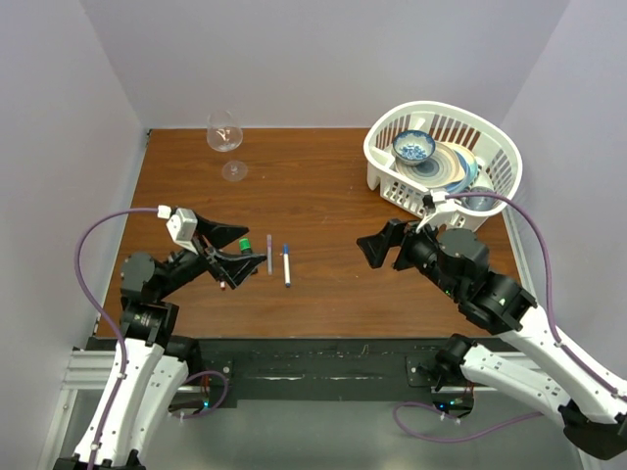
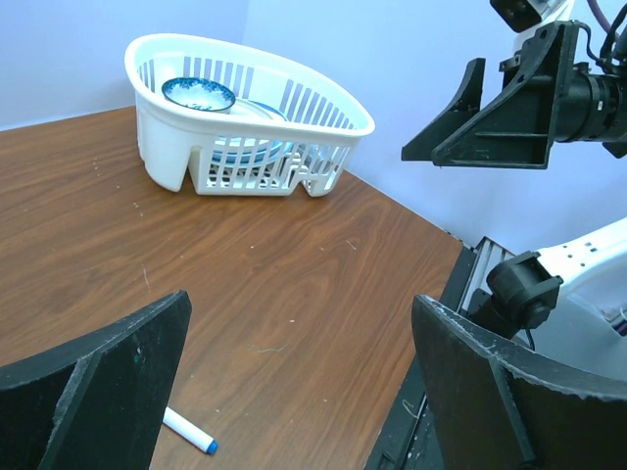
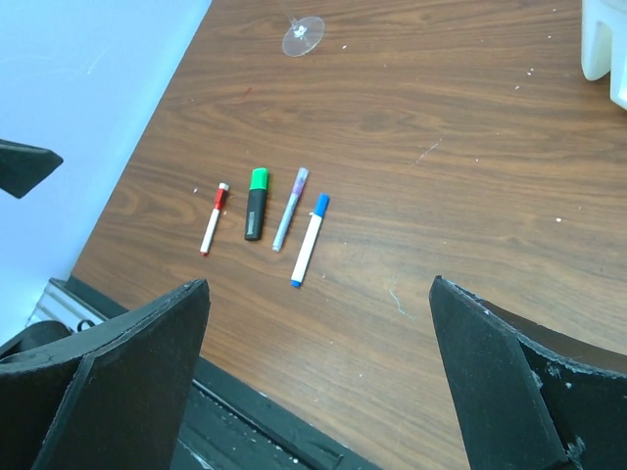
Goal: Insert the pens into the pen caps
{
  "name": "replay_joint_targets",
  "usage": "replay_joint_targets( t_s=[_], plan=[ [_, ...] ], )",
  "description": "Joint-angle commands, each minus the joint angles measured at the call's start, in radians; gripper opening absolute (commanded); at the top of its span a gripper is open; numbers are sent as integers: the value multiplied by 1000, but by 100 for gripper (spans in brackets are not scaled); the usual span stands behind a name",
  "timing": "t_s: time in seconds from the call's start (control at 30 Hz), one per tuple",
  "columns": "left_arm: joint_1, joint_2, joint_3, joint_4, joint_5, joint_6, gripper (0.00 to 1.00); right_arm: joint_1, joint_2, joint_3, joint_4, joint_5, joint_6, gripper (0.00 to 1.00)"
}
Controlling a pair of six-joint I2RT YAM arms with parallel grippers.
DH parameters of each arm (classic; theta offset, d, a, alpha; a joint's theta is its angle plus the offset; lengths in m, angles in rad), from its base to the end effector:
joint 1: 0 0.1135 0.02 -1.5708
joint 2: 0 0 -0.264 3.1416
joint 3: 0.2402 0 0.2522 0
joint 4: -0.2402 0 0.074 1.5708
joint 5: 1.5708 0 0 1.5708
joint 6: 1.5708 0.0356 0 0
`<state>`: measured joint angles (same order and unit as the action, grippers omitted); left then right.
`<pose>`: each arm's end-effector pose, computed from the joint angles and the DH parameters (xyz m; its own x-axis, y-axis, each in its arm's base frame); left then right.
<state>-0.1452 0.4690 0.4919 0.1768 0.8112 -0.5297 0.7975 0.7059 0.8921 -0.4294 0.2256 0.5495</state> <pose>0.1195 -0.0436 0.3180 -0.2363 -0.3171 -0.9185 0.7920 0.4848 -0.3711 0.1134 0.1048 0.3629 -0.4285 0.2897 -0.8558 -0.3776 0.8031 0.4610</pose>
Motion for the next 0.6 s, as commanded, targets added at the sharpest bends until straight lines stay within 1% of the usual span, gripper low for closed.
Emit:
replay_joint_targets(
  t_s=[0.0, 0.3, 0.57],
  plan=[
    [-2, -7, 13, 43, 22, -10, 100, -1, 9, 30, 32, 38, -17, 99],
    [-2, 20, 34, 58, 23, -32, 100, -3, 1, 41, 50, 41, -22, 99],
    [-2, 30, 71, 32, 13, -18, 100, -1, -11, 57, 40, 41, -26, 99]
  ],
)
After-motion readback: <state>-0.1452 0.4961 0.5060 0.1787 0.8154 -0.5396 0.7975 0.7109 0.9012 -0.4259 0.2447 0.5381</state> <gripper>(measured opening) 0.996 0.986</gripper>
